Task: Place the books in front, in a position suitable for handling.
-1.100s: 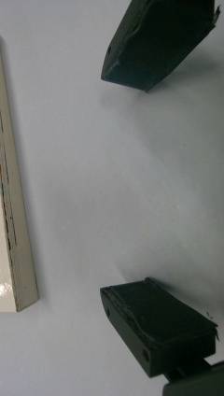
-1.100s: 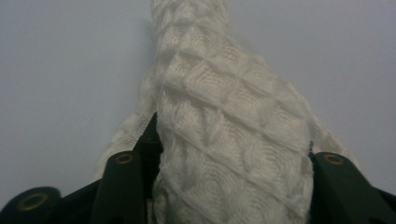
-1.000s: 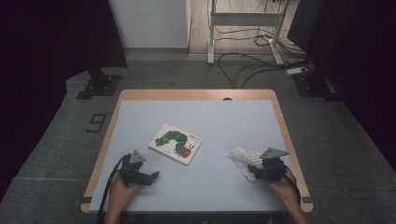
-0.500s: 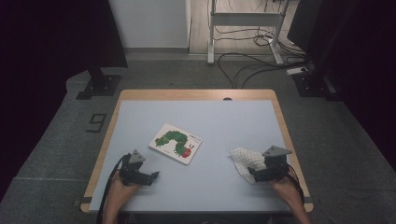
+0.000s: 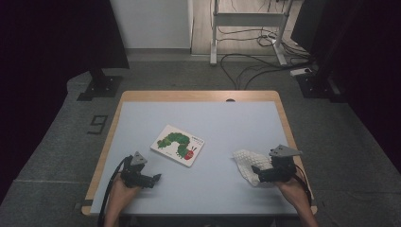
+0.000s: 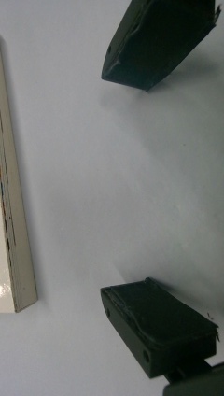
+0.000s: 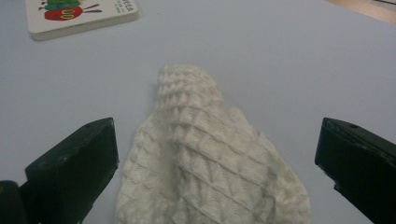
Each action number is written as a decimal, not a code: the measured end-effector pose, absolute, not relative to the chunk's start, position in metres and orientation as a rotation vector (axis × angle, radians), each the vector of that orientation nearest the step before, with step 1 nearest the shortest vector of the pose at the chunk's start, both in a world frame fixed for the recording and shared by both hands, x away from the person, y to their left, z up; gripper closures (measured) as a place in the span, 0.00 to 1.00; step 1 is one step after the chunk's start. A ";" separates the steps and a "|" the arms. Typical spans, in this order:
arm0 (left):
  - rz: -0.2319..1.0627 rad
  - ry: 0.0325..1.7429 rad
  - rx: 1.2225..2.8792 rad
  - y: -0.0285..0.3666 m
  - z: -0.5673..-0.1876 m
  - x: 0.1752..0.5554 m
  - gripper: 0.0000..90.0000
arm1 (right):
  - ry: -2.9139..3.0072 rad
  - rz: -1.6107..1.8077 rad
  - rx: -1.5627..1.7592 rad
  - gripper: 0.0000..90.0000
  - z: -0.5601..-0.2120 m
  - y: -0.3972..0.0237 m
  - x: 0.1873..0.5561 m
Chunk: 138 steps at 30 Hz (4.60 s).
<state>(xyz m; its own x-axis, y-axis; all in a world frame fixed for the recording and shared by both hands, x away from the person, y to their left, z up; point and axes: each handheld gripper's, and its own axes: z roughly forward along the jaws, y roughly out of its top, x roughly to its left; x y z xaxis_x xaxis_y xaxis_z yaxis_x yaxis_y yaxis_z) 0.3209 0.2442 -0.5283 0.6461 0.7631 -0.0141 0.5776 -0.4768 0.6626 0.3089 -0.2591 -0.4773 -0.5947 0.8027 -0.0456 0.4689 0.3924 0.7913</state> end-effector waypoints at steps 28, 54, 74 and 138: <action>0.379 1.003 2.182 0.264 -0.495 0.366 0.01 | 2.330 1.087 0.956 0.00 -0.474 -0.205 0.307; 0.291 0.900 2.294 0.243 -0.525 0.400 0.00 | 2.438 1.162 0.883 0.00 -0.494 -0.143 0.322; 0.256 0.885 2.286 0.223 -0.525 0.382 0.00 | 2.498 1.197 0.883 0.00 -0.513 -0.117 0.339; 0.105 0.811 2.243 0.176 -0.524 0.276 0.00 | 2.647 1.143 0.755 0.04 -0.532 -0.113 0.333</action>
<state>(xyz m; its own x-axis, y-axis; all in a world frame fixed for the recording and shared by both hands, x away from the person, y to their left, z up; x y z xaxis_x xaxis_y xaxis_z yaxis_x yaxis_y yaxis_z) 0.2759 0.1761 -0.5242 0.7970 0.5819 -0.1615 0.5218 -0.5290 0.6693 0.3329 -0.1126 -0.5317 -0.8595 0.5086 0.0505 0.3854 0.5801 0.7176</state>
